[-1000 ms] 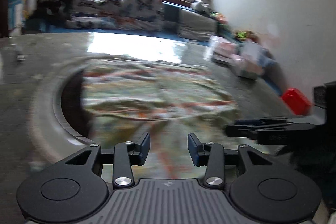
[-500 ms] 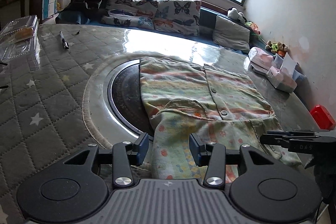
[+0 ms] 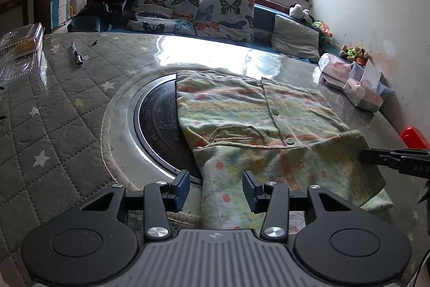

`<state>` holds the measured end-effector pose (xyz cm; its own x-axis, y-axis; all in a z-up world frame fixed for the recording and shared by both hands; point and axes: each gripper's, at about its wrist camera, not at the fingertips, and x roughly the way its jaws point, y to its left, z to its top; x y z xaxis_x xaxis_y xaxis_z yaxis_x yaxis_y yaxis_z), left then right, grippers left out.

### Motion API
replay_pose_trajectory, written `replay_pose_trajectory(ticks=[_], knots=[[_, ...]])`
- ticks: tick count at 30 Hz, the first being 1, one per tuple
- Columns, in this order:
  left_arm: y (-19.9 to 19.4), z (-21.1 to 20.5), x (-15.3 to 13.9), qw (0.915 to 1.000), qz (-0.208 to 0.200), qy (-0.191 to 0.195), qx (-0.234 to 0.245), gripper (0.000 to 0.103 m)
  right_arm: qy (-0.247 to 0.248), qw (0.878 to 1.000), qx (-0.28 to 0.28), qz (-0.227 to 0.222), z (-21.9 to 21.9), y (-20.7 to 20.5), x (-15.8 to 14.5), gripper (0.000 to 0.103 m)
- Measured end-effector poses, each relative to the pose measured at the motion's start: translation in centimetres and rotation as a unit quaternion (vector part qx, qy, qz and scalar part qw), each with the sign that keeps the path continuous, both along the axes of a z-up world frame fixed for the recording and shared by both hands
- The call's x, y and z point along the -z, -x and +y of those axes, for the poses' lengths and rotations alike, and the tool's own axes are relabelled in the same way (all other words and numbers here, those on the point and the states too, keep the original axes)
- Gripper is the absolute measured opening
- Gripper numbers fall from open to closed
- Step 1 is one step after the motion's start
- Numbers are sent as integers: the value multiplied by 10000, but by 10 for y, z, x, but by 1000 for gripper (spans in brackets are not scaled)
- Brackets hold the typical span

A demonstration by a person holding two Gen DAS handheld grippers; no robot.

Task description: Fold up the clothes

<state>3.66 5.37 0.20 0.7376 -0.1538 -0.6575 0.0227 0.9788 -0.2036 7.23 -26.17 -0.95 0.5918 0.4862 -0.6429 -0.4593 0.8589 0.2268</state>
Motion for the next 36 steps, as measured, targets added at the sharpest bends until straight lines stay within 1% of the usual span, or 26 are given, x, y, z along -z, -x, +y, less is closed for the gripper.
replay_pose_trajectory(ticks=[3, 5, 7, 9, 10, 12, 13, 19, 21, 23, 26, 29, 33, 36], knots=[[-2, -3, 1, 9999, -16, -168, 22, 45, 46, 9999, 101, 19, -1, -2, 6, 6], [-4, -4, -1, 9998, -75, -144, 69, 44, 13, 9999, 139, -41, -2, -2, 5, 6], [-7, -6, -3, 9998, -135, -112, 118, 38, -45, 9998, 116, -133, -2, 0, 0, 6], [-9, -8, -5, 9996, -194, -79, 166, 31, 0, 9998, 92, -174, 0, 0, -2, 6], [-11, -11, -5, 9995, -224, -63, 230, 30, 25, 9998, 81, -192, 1, 0, -2, 6], [-14, -15, -3, 9991, -260, -45, 345, 24, 65, 9998, 121, -117, 1, -3, 3, 6], [-17, -17, -1, 9989, -259, -56, 391, 23, 80, 9998, 149, -74, 1, -4, 5, 6], [-28, -15, 20, 9990, 100, -252, 343, 21, 260, 9994, 189, 161, 1, -8, 21, 7], [-26, -12, 17, 9992, 85, -216, 312, 21, 321, 9992, 196, 154, 0, -9, 20, 8], [-24, -10, 13, 9994, 46, -187, 299, 22, 356, 9992, 180, 12, 0, -7, 13, 9], [-22, -14, 4, 9992, -72, -132, 376, 22, 323, 9992, 120, -189, 2, -7, 3, 10], [-27, -23, 1, 9987, -128, -155, 467, 23, 305, 9991, -23, -279, 11, -13, 0, 10], [-34, -30, 7, 9985, -19, -218, 508, 24, 353, 9988, -310, -150, 25, -20, 10, 11], [-35, -28, 15, 9983, 114, -272, 512, 28, 454, 9982, -381, 10, 27, -22, 19, 17]])
